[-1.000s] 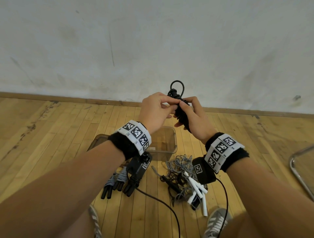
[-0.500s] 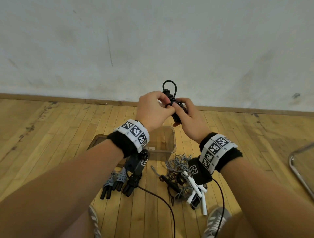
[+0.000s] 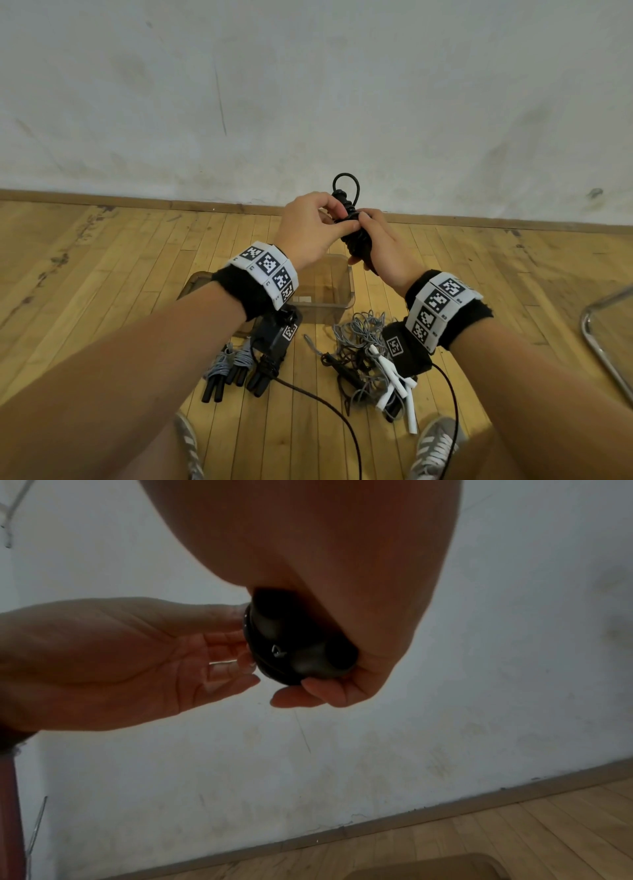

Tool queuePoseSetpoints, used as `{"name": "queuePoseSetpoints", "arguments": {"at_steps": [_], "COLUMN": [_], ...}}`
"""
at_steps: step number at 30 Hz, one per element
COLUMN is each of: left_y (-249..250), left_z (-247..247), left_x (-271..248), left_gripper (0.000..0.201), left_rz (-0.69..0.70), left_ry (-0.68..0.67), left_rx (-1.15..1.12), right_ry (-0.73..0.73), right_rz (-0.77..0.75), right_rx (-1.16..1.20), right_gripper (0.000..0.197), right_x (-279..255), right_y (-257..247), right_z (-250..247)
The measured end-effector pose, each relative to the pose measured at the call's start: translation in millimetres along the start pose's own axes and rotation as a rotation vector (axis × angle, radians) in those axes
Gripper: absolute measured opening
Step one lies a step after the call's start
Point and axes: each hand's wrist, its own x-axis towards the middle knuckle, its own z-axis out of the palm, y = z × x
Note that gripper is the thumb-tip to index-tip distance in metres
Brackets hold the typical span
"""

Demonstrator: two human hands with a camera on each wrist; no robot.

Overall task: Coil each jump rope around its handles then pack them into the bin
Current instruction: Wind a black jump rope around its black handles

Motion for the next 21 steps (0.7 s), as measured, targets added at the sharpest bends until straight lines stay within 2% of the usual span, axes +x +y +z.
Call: {"name": "queuePoseSetpoints", "arguments": {"at_steps": [6, 11, 14, 19, 21], "left_y": [1.4, -1.6, -2.5, -3.8, -5.0], "left_z": [0.9, -0.2, 0.7, 1.4, 0.8], "left_x": [0.9, -3.3, -4.2, 0.3, 3.8], "left_gripper": [0.011, 0.011, 0.012, 0.011, 0.013], "left_rz": [0.009, 0.070, 0.124, 0.206, 0.180], "left_ry": [0.042, 0.102, 0.148, 0.118, 0.086], "left_rx": [-0.026, 0.152, 0.184, 0.217, 0.211], "right_ry": [0.036, 0.050, 0.053, 0.070, 0.082], "right_rz": [-0.010, -0.071, -0.065, -0.029, -0.013], "right_rx": [-0.027, -0.131, -0.099, -0.058, -0.027], "right_gripper": [0.035, 0.024, 0.024, 0.035, 0.032], "right_x": [1.2, 0.4, -0.2, 4.1, 3.8], "right_y": [-0.3, 3.7, 2.3, 2.1, 3.1], "right_z": [6.6, 12.6, 15.2, 11.6, 9.6]}}
